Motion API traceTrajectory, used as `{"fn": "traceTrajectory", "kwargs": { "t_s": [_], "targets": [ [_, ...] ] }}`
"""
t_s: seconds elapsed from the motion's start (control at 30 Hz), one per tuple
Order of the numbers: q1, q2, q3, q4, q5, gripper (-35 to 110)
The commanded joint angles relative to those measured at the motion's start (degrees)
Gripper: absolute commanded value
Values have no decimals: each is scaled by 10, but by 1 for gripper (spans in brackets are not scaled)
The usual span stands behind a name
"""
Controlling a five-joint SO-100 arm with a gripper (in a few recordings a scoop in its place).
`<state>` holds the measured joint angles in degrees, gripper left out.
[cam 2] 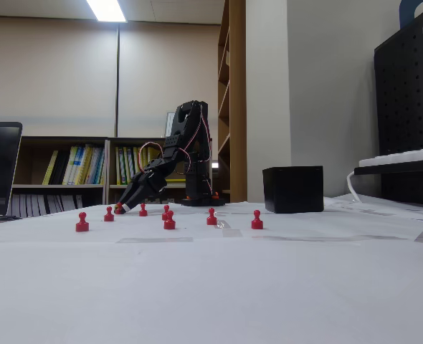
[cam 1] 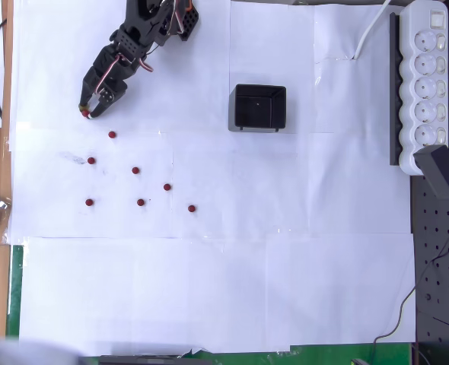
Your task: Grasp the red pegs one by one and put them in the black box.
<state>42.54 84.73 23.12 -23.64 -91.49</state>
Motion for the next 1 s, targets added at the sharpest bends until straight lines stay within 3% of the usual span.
{"fn": "traceTrajectory", "kwargs": {
  "t_s": [0.0, 0.23, 0.37, 0.47, 0.67, 0.87, 0.97],
  "targets": [
    [9, 10, 22, -4, -4, 5],
    [10, 10, 22, 4, 2, 1],
    [8, -33, 23, 98, 14, 0],
    [-2, -122, 15, 236, 42, 0],
    [-64, -308, 49, 532, 7, 0],
    [-163, -367, 232, 901, -48, 0],
    [-242, -353, 337, 1039, -95, 0]
  ]
}}
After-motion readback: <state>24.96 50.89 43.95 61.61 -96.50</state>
